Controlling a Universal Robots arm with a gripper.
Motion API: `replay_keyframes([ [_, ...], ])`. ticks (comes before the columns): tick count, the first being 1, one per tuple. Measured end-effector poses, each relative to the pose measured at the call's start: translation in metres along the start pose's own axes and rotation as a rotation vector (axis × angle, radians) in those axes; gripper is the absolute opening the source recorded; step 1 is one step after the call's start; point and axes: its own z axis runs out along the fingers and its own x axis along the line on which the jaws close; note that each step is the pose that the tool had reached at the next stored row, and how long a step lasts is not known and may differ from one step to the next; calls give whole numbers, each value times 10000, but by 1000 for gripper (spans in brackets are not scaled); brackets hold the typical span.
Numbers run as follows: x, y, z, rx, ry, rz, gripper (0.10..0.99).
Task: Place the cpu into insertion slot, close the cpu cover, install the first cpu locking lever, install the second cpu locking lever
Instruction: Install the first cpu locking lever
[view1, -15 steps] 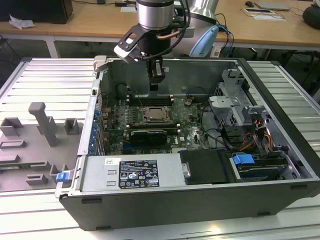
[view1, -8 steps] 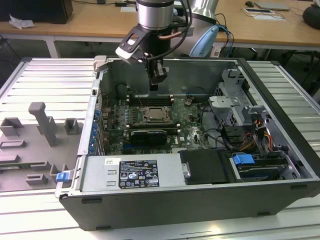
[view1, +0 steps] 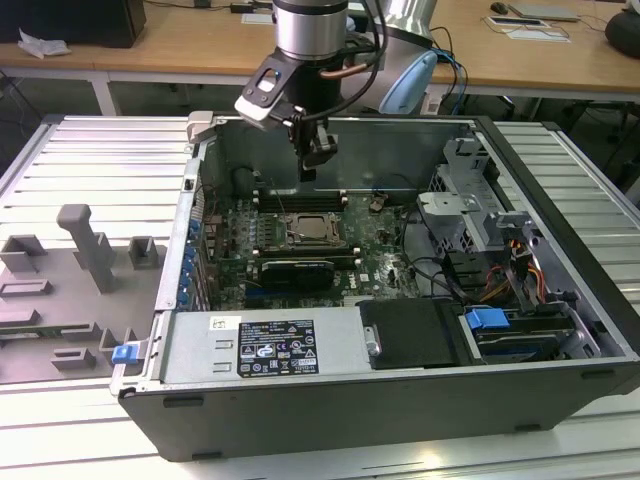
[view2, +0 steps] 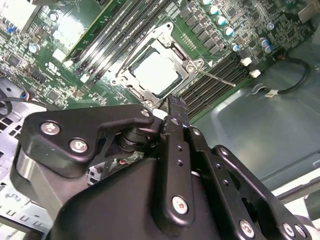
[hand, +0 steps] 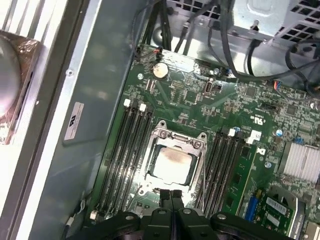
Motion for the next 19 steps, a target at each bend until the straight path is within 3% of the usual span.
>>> replay_keyframes([
  [8, 0, 0, 0, 25, 64, -1672, 106],
  [19, 0, 0, 0, 44, 113, -2938, 106],
])
